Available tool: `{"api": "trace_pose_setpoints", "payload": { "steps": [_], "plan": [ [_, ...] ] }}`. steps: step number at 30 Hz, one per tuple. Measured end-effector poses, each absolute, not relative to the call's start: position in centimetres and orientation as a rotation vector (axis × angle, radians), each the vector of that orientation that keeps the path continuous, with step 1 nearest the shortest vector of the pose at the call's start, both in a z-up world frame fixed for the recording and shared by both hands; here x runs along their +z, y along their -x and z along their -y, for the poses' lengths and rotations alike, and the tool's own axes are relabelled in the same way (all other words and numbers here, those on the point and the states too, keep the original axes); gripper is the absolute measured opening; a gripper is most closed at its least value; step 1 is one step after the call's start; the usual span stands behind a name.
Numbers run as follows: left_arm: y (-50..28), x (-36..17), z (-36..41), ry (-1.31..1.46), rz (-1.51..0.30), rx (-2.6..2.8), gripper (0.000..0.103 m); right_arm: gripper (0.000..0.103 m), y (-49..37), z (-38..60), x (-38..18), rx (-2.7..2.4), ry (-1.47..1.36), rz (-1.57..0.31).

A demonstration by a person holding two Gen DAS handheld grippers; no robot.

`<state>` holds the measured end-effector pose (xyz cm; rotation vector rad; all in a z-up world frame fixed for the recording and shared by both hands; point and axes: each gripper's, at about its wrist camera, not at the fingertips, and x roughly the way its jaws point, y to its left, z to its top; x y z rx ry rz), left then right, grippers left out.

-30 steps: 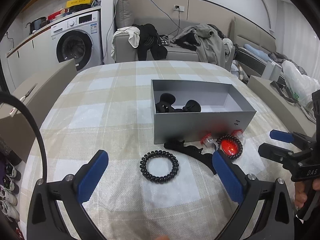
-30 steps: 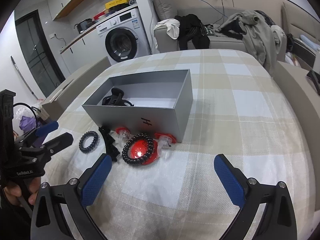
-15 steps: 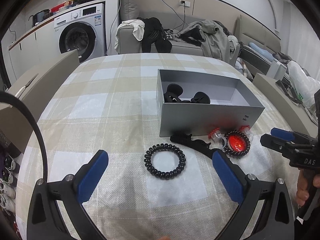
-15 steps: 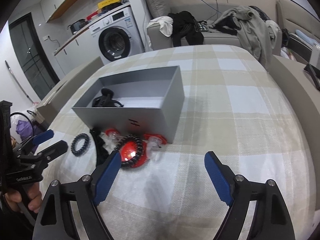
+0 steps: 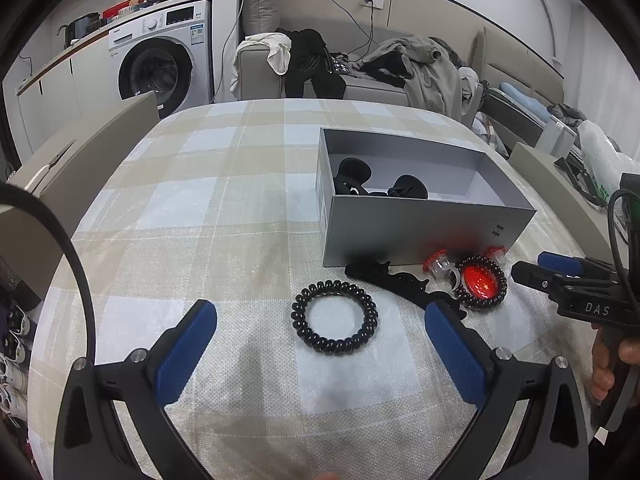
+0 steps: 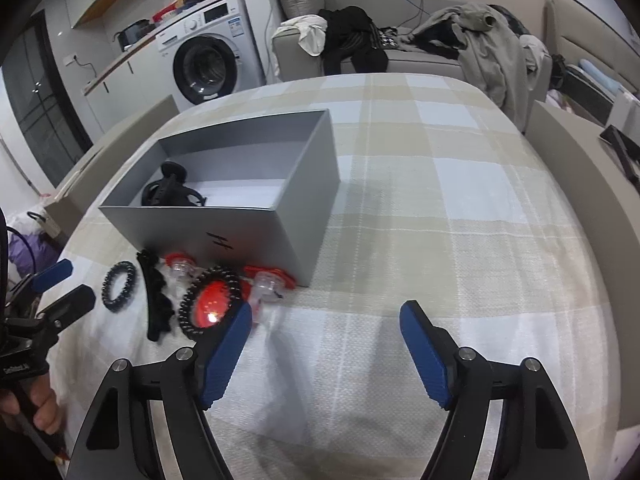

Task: Organize jewelry
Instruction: 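Withdraw both tools and move the right tool toward the clear red-capped vial, then grasp the clear red-capped vial with the right tool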

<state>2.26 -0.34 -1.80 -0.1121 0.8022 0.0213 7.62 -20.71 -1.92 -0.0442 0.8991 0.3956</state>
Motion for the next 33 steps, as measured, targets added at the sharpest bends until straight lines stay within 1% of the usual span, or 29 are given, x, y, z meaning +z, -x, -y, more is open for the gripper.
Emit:
{"api": "trace_pose_setpoints", "payload": {
  "steps": [11,20,23,24,26,27,28,31,33],
  "plan": [
    [-2.5,-1.9,0.6,0.110,-0.809,0.011,0.101,0.074,-7.5,19.7,-2.1,0.426,0.080,-0.905],
    [-2.5,-2.1,0.4,0.119,-0.810,0.012,0.101,0.068,-7.7,19.8,-2.1,0.386,0.096,-0.905],
    [-2.5,-2.2,0.4,0.117,-0.811,0.007,0.101,0.057,-7.5,19.3,-2.0,0.428,0.109,-0.902],
    [-2.5,-2.1,0.4,0.116,-0.811,0.006,0.101,0.050,-7.3,19.0,-2.0,0.443,0.121,-0.901],
    [-2.4,-2.2,0.4,0.117,-0.813,0.005,0.101,0.044,-7.2,18.5,-2.0,0.465,0.139,-0.898],
    [-2.4,-2.1,0.4,0.117,-0.813,0.005,0.101,0.037,-7.1,18.2,-2.0,0.477,0.145,-0.897],
    [-2.4,-2.1,0.3,0.118,-0.812,0.005,0.101,0.034,-7.1,18.0,-2.1,0.482,0.151,-0.897],
    [-2.4,-2.2,0.3,0.119,-0.812,0.007,0.101,0.028,-7.1,17.6,-2.1,0.492,0.156,-0.895],
    [-2.4,-2.2,0.3,0.120,-0.813,0.007,0.101,0.027,-7.3,17.7,-2.1,0.502,0.145,-0.898]
  ]
}}
